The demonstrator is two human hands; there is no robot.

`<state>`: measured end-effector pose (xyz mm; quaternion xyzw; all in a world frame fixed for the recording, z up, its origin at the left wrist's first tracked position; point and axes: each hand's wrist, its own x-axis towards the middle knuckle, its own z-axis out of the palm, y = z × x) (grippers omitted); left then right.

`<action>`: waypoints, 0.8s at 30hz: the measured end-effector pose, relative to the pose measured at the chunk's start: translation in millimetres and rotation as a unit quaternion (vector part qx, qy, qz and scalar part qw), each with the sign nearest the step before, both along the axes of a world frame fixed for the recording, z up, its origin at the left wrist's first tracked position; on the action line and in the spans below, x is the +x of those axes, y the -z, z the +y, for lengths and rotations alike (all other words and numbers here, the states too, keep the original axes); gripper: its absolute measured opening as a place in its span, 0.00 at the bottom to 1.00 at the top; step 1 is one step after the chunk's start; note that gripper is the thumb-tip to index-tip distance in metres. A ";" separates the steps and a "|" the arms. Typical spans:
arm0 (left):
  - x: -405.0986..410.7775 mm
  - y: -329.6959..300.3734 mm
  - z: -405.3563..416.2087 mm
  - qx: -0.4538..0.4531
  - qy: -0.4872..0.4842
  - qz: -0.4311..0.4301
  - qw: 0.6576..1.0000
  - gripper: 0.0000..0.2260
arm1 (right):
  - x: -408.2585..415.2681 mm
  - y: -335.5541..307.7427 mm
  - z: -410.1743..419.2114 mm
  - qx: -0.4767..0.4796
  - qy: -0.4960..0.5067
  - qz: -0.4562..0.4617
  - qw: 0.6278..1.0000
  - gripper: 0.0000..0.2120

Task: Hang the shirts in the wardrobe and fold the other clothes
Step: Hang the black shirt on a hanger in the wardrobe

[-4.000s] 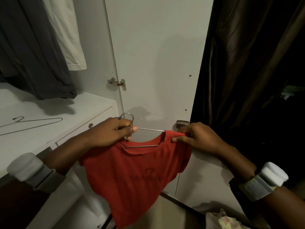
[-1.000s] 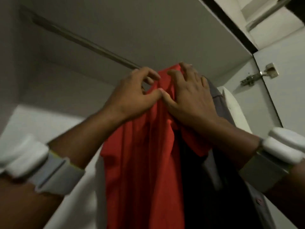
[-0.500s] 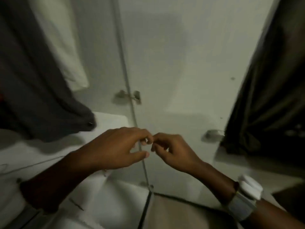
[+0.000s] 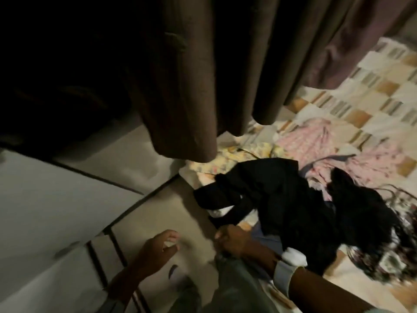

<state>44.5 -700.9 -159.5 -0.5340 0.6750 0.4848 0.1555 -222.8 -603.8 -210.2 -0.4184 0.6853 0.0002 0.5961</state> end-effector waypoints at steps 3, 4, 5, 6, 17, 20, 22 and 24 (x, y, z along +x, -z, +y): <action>-63.7 17.4 -12.5 0.012 0.017 0.012 1.000 0.14 | -50.0 13.3 12.5 0.009 0.066 0.023 0.997 0.22; -80.0 25.2 -16.0 0.020 0.017 0.020 0.999 0.14 | -64.4 20.5 17.5 0.016 0.097 0.031 0.995 0.18; -93.7 28.7 -18.8 0.026 0.021 0.016 0.999 0.13 | -76.4 28.5 20.9 0.021 0.122 0.036 0.992 0.14; -114.5 41.6 -21.7 0.037 0.036 0.016 0.999 0.13 | -94.6 44.5 27.9 0.028 0.156 0.044 0.986 0.13; -211.3 110.6 -13.8 0.023 0.122 0.047 0.991 0.21 | -194.6 136.6 34.5 0.035 0.409 0.331 0.849 0.38; -225.3 135.0 -12.1 0.045 0.149 0.050 0.986 0.21 | -214.0 166.7 48.0 0.089 0.474 0.368 0.795 0.49; -233.1 143.7 -11.0 0.065 0.150 0.045 0.985 0.18 | -221.0 182.4 62.8 0.135 0.508 0.335 0.782 0.52; -239.5 153.0 -10.1 0.072 0.153 0.044 0.985 0.15 | -226.3 191.6 79.0 0.168 0.485 0.306 0.802 0.44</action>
